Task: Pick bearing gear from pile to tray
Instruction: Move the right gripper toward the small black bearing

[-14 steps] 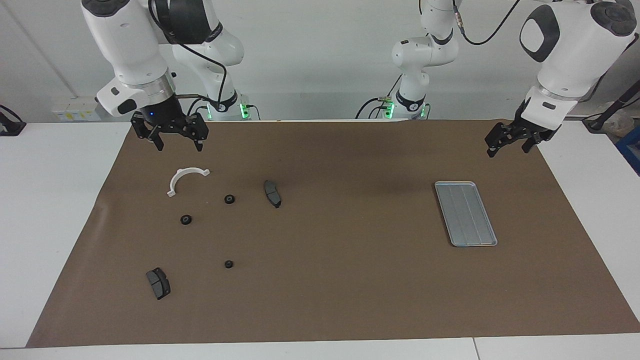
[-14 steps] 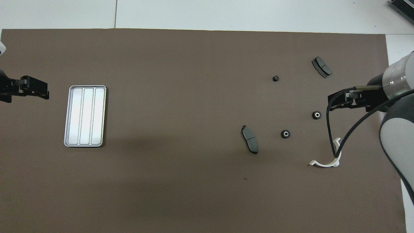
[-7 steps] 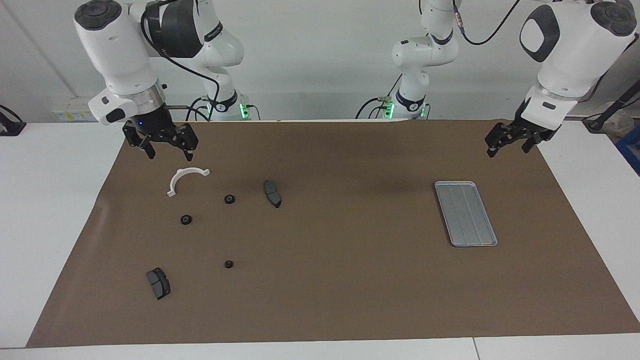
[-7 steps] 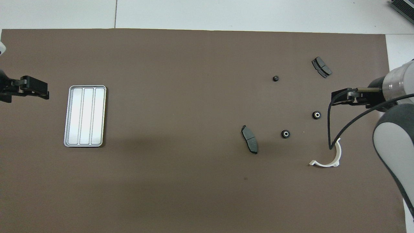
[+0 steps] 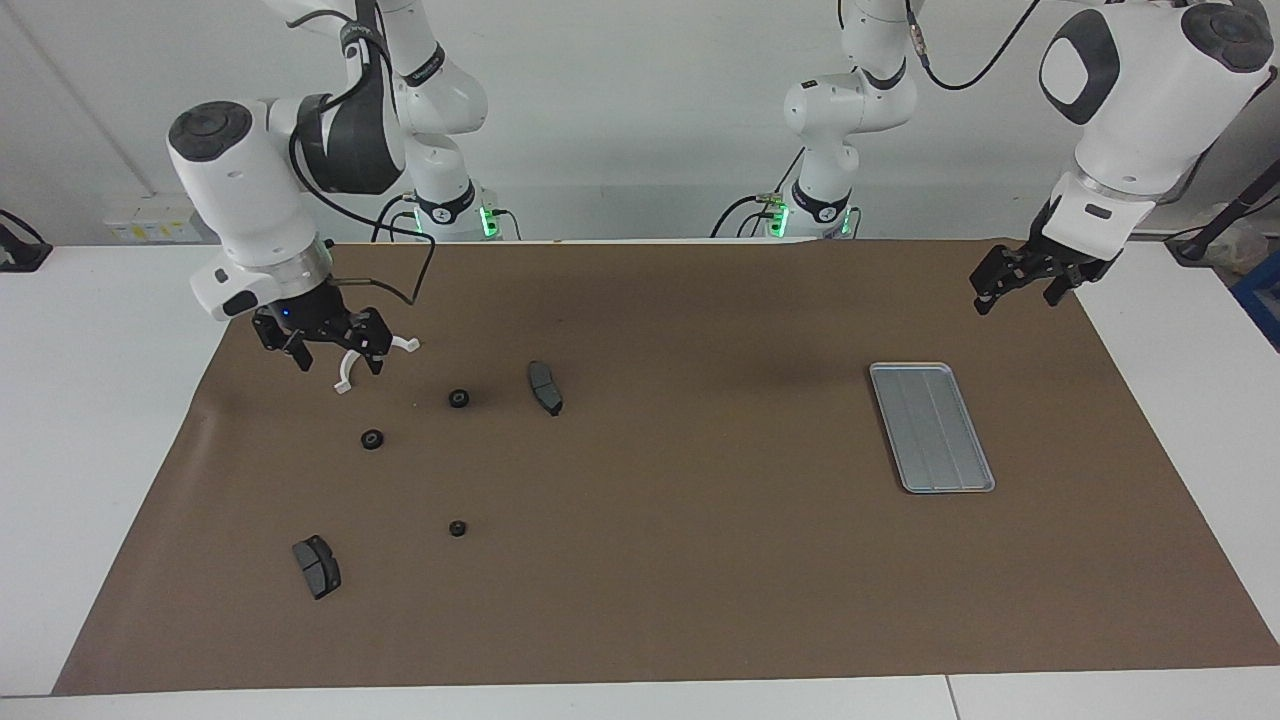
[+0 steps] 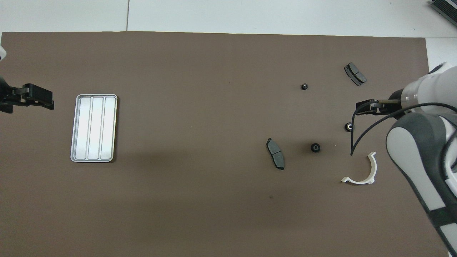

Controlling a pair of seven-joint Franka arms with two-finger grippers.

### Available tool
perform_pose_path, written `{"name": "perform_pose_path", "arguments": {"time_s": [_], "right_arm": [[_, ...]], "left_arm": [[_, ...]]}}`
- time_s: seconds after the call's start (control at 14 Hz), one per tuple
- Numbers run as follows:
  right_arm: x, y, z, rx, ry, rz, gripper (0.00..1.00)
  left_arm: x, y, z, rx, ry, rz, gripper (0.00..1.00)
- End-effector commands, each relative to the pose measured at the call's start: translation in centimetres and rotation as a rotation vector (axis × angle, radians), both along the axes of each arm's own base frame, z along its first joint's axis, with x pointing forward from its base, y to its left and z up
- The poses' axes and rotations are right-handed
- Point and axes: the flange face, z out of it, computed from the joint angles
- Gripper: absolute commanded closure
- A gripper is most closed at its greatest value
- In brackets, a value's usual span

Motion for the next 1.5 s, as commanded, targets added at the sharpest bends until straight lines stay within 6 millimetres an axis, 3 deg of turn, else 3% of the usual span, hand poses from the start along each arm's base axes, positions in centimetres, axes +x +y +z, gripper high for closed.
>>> {"name": "perform_pose_path", "arguments": {"time_s": [0.0,0.29,0.5,0.64,1.15,1.43], "right_arm": [[-0.2,-1.0,-3.1,0.004,0.004,0.025,0.0],[0.2,-1.0,-9.6,0.012,-0.032,0.025,0.0],[0.4,-1.5,-12.5,0.015,-0.04,0.017,0.0],[0.7,-1.6,-13.9,0.018,-0.05,0.016,0.01],[0.0,-2.5,-16.7,0.023,-0.017,-0.008,0.18],[-0.8,-3.4,-17.9,0.023,-0.017,-0.024,0.19]], "left_arm": [[-0.4,0.2,0.5,-0.001,-0.003,0.0,0.0],[-0.4,0.2,0.5,-0.001,-0.003,0.0,0.0],[-0.4,0.2,0.5,-0.001,-0.003,0.0,0.0],[-0.4,0.2,0.5,-0.001,-0.003,0.0,0.0],[-0.4,0.2,0.5,-0.001,-0.003,0.0,0.0],[-0.4,0.2,0.5,-0.001,-0.003,0.0,0.0]]}}
